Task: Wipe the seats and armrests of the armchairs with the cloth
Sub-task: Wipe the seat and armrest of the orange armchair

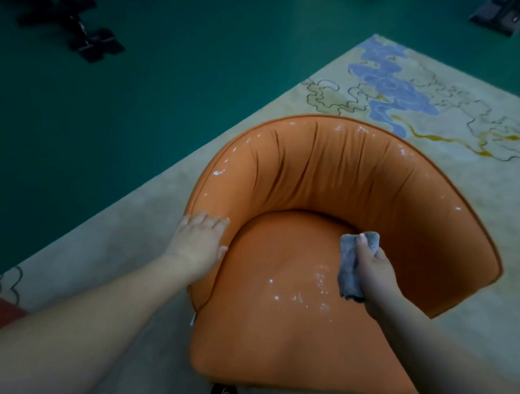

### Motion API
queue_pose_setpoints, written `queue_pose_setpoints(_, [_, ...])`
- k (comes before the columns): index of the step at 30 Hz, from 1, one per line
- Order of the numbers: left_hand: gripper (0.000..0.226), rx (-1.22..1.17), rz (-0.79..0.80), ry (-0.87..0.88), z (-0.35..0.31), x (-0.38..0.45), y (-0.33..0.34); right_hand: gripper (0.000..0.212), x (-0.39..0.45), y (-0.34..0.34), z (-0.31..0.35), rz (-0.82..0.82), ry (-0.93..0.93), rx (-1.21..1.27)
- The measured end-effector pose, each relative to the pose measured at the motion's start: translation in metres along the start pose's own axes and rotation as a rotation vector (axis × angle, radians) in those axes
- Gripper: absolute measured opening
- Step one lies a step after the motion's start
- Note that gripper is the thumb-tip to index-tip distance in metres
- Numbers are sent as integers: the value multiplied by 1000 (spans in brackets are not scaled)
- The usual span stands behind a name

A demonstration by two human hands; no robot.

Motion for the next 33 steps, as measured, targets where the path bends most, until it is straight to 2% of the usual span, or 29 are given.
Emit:
queue_pose_setpoints(4, [62,-38,18,5,-8,-1,25,21,11,13,-21,17,14,-29])
queue_pose_setpoints(12, [62,-144,97,-54,-34,2,85,25,53,28,-59,143,3,-173])
queue_pose_setpoints(21, [62,-285,104,-265,-72,5,149,40,121,46,-106,322,-16,-308])
queue_pose_setpoints(28, [62,-376,148,-411,-120,1,204,32,174,47,-161,491,92,-402])
queue_pose_setpoints(31, [62,-401,151,-428,-138,8,226,8,186,50,-180,558,-19,-443])
queue_pose_setpoints(33, [62,-400,144,-438,-146,16,241,6,194,54,-192,570,-96,-450])
Point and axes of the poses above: each hand's wrist, its own x-axis towards the middle knuckle, its own y-axis out of the palm, z = x × y, the point moved 1 cm from there along x, towards the middle knuckle, and after that the axes turned 12 degrees about x, right-handed, at the moved point
